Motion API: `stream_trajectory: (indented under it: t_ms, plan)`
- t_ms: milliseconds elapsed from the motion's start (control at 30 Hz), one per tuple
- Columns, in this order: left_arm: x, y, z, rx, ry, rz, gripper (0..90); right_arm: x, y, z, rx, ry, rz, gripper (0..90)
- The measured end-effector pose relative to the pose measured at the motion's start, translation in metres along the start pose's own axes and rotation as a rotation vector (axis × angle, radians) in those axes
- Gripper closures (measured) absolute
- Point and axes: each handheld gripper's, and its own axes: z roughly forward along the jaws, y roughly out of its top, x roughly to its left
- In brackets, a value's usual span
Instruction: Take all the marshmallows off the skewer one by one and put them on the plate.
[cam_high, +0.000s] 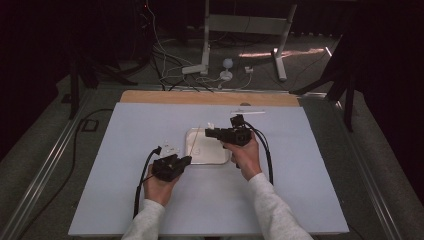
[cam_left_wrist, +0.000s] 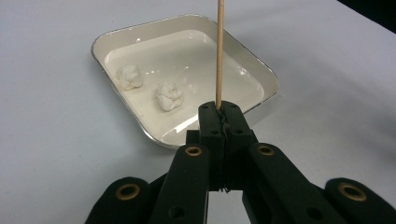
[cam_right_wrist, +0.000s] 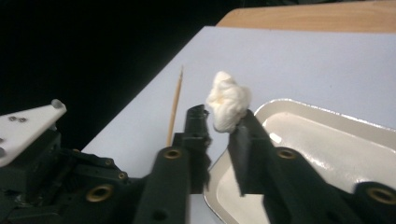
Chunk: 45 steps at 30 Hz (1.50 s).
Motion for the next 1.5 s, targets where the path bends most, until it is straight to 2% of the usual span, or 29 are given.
stream_trajectory:
  t_ms: [233, 400, 533, 733, 1100, 1300, 1500]
  plan:
    - [-0.002, 0.000, 0.003, 0.011, -0.011, 0.014, 90.0, -0.001, -0.005, 0.005, 0.041, 0.029, 0.002, 62.9]
    - [-0.005, 0.000, 0.007, 0.026, -0.035, 0.034, 90.0, -0.001, -0.007, 0.008, 0.050, 0.062, 0.017, 55.3]
    - [-0.009, 0.000, 0.012, 0.057, -0.041, 0.060, 90.0, 0.001, -0.009, 0.013, 0.063, 0.082, 0.025, 50.9]
    - [-0.004, -0.001, 0.016, 0.097, -0.014, 0.024, 90.0, 0.003, -0.014, 0.017, 0.096, 0.114, 0.016, 49.9]
    - [0.001, -0.003, 0.022, 0.121, -0.007, 0.010, 90.0, 0.001, -0.017, 0.014, 0.099, 0.153, 0.026, 49.3]
    - [-0.001, -0.002, 0.020, 0.105, -0.009, 0.018, 90.0, -0.002, -0.017, 0.014, 0.106, 0.157, 0.034, 48.6]
    - [0.003, -0.001, 0.019, 0.094, -0.012, -0.002, 90.0, -0.005, -0.019, 0.015, 0.114, 0.154, 0.027, 46.4]
